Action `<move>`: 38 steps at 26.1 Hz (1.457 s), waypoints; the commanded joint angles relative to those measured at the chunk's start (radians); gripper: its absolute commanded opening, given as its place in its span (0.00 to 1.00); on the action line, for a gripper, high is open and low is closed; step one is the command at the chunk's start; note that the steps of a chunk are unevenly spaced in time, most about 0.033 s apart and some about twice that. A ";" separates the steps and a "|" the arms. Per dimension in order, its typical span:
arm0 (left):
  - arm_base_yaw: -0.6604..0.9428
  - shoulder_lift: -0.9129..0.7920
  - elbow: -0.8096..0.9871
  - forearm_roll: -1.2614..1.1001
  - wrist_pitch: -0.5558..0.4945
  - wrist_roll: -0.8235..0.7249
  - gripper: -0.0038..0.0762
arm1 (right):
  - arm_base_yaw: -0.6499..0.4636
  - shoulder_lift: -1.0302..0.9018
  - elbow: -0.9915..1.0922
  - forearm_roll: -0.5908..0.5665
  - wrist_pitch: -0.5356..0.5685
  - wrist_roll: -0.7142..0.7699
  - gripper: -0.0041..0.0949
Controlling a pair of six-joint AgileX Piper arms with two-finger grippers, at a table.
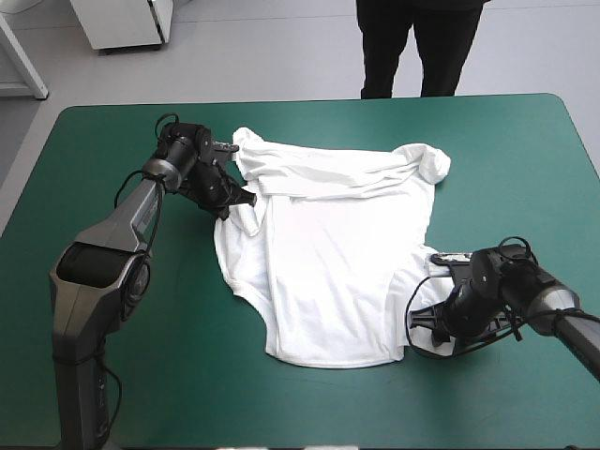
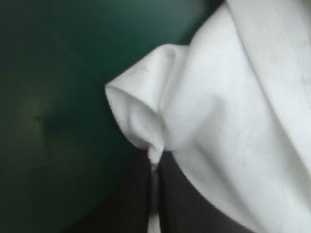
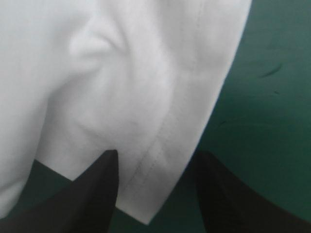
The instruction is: Fold the cloth
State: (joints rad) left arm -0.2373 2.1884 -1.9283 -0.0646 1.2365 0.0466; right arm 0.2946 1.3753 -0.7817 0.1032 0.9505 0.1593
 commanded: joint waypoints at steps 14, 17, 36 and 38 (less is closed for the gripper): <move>0.000 -0.035 -0.024 -0.006 0.049 -0.006 0.02 | 0.002 -0.040 -0.014 0.055 0.025 -0.022 0.02; 0.000 -0.050 -0.056 -0.016 0.049 -0.004 0.02 | 0.002 -0.071 -0.088 0.014 0.086 -0.038 0.02; 0.000 -0.540 -0.203 0.047 0.051 0.068 0.02 | 0.002 -0.192 -0.963 -0.181 0.276 -0.101 0.02; 0.000 -0.608 -0.203 0.047 0.049 0.070 0.02 | 0.002 -0.184 -1.076 -0.202 0.271 -0.125 0.02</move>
State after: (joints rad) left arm -0.2373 1.7195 -2.0988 -0.0145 1.2577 0.1088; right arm 0.2964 1.2110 -1.7083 -0.0576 1.2498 0.0687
